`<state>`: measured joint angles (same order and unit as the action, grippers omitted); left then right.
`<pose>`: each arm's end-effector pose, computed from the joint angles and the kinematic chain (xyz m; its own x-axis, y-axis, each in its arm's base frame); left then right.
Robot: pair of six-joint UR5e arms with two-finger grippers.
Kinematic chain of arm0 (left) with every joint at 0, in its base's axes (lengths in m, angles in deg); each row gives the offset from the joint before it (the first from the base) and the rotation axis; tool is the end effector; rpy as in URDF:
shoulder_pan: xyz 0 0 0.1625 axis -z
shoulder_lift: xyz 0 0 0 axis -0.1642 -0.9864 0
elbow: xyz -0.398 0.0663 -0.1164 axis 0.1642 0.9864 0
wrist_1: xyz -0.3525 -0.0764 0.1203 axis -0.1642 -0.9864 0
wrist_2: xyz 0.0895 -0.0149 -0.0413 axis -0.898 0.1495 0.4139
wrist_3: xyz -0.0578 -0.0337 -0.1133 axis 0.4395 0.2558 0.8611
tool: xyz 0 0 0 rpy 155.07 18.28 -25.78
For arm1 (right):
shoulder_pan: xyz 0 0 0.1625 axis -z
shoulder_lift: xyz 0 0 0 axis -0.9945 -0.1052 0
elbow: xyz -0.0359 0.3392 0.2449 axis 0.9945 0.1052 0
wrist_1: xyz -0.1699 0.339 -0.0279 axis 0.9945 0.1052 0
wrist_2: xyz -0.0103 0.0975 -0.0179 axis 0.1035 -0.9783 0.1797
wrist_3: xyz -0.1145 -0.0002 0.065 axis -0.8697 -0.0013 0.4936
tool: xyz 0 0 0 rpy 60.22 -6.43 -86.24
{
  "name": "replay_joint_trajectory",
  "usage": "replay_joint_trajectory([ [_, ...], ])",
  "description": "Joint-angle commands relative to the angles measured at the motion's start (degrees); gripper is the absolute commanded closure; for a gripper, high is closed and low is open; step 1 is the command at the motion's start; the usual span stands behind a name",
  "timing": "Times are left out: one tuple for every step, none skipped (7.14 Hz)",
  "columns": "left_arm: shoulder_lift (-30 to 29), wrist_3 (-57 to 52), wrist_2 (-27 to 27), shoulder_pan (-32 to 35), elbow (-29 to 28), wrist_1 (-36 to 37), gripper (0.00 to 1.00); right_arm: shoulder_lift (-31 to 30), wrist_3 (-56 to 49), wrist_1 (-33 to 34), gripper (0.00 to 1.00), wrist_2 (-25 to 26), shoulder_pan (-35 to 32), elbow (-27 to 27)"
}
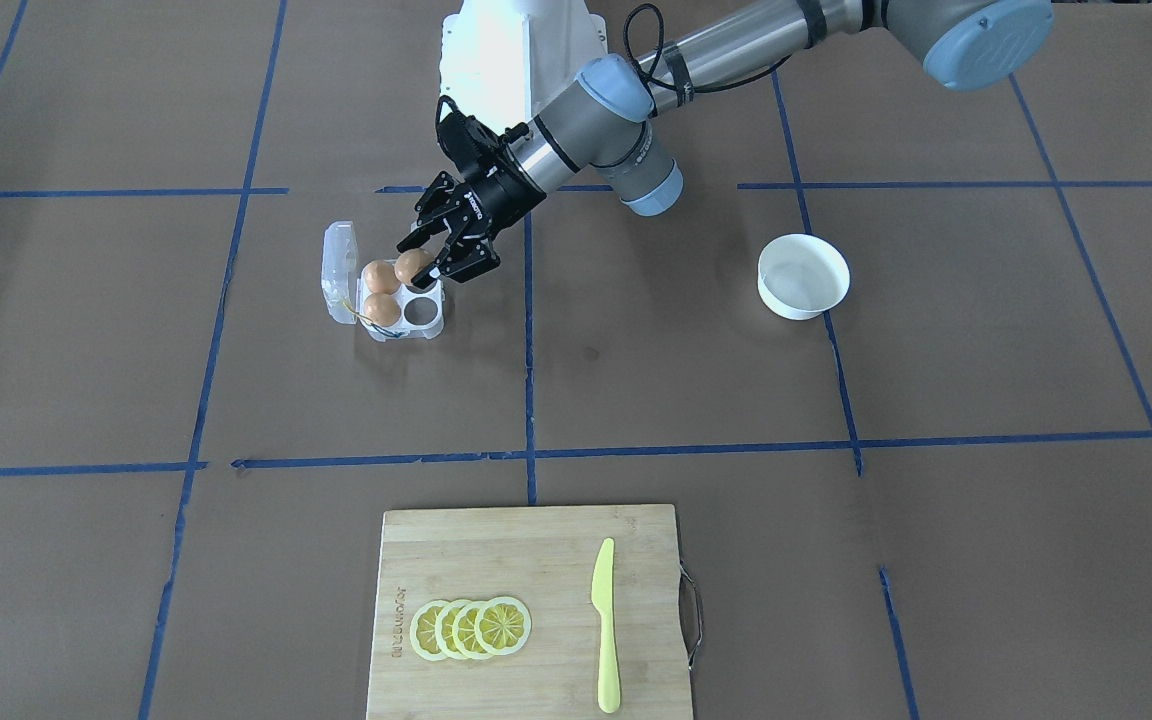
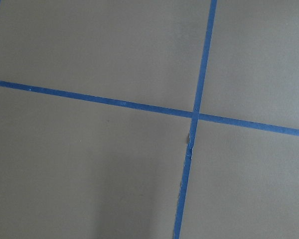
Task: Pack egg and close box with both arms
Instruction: 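Lower the egg into the empty cup of the egg box and release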
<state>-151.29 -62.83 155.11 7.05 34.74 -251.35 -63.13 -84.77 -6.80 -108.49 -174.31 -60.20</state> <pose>0.6546 -0.3470 0.1792 0.3364 0.9194 -0.2039 0.2641 0.1158 0.9575 0.0370 -0.4094 0.6277 0.6623 -0.1683 0.7301 -0.0142 0.9715 0.2368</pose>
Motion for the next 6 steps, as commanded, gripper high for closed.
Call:
replay_joint_trajectory([
  [-0.06, 0.03, -0.29, -0.41, -0.18, 0.02, 0.6, 0.11, 0.0, 0.0, 0.0, 0.0, 0.0, 0.18],
  [0.02, 0.12, -0.38, -0.41, -0.18, 0.11, 0.47, 0.37, 0.0, 0.0, 0.0, 0.0, 0.0, 0.27],
  [0.02, 0.12, -0.38, -0.41, -0.18, 0.02, 0.33, 0.37, 0.09, 0.0, 0.0, -0.09, 0.0, 0.27],
  [0.02, 0.21, -0.38, -0.41, -0.18, 0.02, 0.27, 0.37, 0.0, 0.0, 0.0, 0.0, 0.0, 0.27],
  [0.02, 0.21, -0.38, -0.41, -0.18, 0.02, 0.24, 0.46, 0.0, 0.0, 0.0, 0.0, 0.0, 0.27],
  [0.02, 0.29, -0.29, -0.41, -0.18, 0.02, 0.22, 0.63, 0.0, 0.0, 0.0, 0.0, 0.0, 0.35],
])
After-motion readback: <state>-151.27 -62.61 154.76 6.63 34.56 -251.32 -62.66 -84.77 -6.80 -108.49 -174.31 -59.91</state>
